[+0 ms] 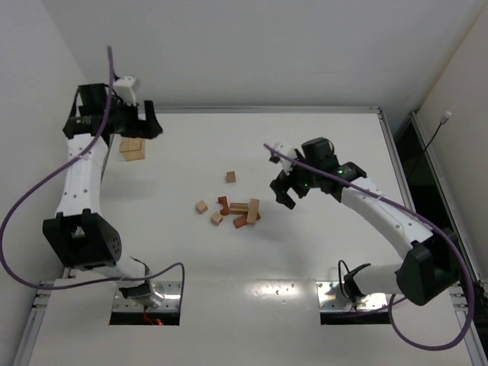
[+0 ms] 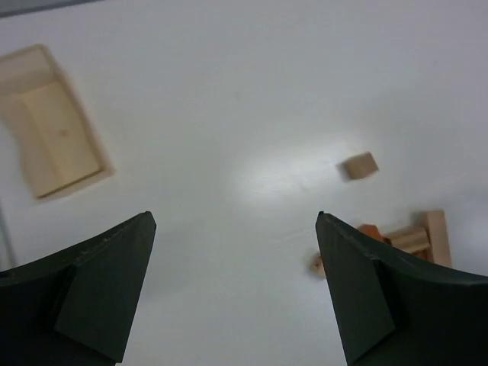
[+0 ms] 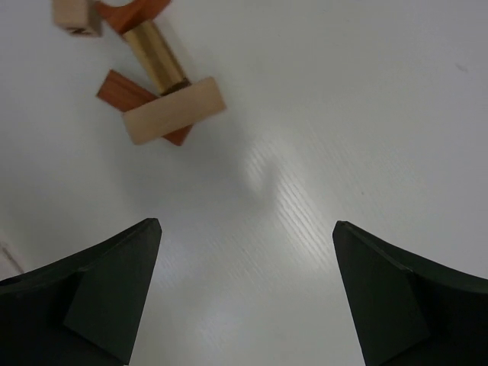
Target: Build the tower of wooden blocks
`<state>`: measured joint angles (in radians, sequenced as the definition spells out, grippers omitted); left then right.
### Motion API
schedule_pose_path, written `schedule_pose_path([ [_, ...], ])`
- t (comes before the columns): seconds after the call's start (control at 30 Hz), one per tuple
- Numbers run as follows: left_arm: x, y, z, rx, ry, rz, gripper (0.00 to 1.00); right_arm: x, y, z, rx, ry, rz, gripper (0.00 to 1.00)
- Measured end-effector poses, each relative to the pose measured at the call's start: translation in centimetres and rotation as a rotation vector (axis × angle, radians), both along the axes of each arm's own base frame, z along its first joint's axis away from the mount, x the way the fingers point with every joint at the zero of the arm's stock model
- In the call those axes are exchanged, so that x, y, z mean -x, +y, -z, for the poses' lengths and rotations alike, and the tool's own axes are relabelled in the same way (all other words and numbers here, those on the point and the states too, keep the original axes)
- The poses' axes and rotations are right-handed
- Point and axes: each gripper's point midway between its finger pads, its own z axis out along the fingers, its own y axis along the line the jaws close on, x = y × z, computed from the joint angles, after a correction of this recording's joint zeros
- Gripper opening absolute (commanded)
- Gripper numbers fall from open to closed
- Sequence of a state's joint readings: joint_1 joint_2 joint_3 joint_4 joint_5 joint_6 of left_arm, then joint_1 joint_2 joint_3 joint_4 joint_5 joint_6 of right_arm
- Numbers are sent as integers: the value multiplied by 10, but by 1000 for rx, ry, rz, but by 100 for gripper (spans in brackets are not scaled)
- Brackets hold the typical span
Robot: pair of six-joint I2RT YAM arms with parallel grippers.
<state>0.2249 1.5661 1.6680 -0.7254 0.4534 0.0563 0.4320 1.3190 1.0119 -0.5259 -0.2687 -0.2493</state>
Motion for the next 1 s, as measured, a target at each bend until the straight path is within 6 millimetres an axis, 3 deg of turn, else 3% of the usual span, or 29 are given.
schedule_pose_path([
  [0.13, 45, -60, 50, 16, 121, 155, 84, 25, 46, 2, 73, -61, -275, 92],
  [0.23, 70, -78, 85, 22, 230, 205, 84, 43, 67, 17, 144, -86, -456, 84],
  [0.47, 75, -83, 90, 26, 245, 225, 84, 55, 81, 52, 307, -142, -743, 80],
  [0.6, 75, -88, 91, 34, 248, 235, 84, 51, 81, 64, 358, -151, -818, 80],
  [0.77, 76, -95, 100, 54, 264, 238, 84, 39, 92, 66, 348, -131, -783, 80],
  [0.93, 75, -103, 112, 77, 292, 245, 84, 44, 93, 58, 278, -140, -699, 60],
  [1.0, 75, -105, 115, 82, 301, 247, 84, 42, 97, 56, 239, -89, -601, 58],
])
